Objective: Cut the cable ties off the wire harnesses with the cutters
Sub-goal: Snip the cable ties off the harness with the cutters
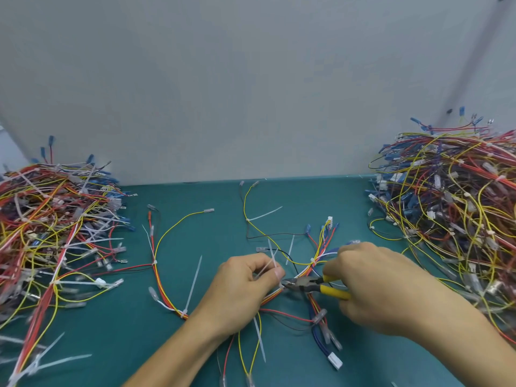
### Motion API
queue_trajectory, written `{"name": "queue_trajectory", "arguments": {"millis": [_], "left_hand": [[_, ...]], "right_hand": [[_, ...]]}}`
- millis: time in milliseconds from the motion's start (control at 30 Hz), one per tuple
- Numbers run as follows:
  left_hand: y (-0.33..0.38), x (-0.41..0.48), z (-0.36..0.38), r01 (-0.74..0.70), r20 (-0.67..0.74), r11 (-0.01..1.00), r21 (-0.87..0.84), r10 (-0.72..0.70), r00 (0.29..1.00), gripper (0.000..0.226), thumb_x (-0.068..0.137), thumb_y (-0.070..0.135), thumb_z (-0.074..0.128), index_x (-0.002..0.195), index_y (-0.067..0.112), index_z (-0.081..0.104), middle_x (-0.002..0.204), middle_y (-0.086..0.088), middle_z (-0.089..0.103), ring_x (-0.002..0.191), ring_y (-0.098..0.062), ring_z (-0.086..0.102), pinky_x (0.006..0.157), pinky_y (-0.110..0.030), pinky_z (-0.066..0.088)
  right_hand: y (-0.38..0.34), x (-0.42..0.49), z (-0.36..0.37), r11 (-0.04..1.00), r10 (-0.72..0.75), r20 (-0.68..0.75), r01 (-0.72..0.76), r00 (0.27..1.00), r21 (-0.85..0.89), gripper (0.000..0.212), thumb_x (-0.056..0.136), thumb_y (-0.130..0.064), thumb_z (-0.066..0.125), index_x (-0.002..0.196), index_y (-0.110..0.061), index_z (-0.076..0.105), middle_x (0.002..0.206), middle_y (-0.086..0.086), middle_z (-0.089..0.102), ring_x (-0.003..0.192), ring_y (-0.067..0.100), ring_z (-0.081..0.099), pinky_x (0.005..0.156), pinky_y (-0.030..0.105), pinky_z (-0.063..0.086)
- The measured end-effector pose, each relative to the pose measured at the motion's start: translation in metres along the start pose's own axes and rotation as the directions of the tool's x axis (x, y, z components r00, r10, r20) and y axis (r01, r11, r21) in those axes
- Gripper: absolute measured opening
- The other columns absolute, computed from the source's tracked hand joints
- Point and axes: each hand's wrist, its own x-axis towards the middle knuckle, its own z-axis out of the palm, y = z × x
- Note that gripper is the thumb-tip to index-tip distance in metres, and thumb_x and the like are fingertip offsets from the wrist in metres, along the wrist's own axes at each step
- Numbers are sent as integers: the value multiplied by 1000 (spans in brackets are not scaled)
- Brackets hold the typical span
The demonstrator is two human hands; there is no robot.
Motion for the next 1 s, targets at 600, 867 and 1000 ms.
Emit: {"name": "queue_trajectory", "arguments": {"millis": [600,867,1000], "left_hand": [[3,-1,3,-53,-170,984,172,83,982,24,91,12,59,69,6,53,51,13,43,55,-3,40,54,-15,31],[1,3,2,-16,-123,984,177,39,992,24,90,20,60,73,3,56,52,12,42,53,-6,36,53,-19,30],[2,3,2,19,-111,992,123,-6,994,27,90,27,59,72,7,60,56,10,44,55,-6,37,54,-22,31]], "right_hand": [[-20,0,12,998,20,15,-21,1000,67,10,83,-20,51,91,-23,47,95,1,42,102,29,55,65,29,33],[-16,4,17,999,-14,-64,11,998,-50,17,86,-24,48,102,-24,56,101,-1,50,103,29,56,65,31,33],[-13,5,17,997,-29,-64,24,998,-69,13,85,-25,49,96,-24,55,93,-1,47,97,30,57,63,31,32]]}}
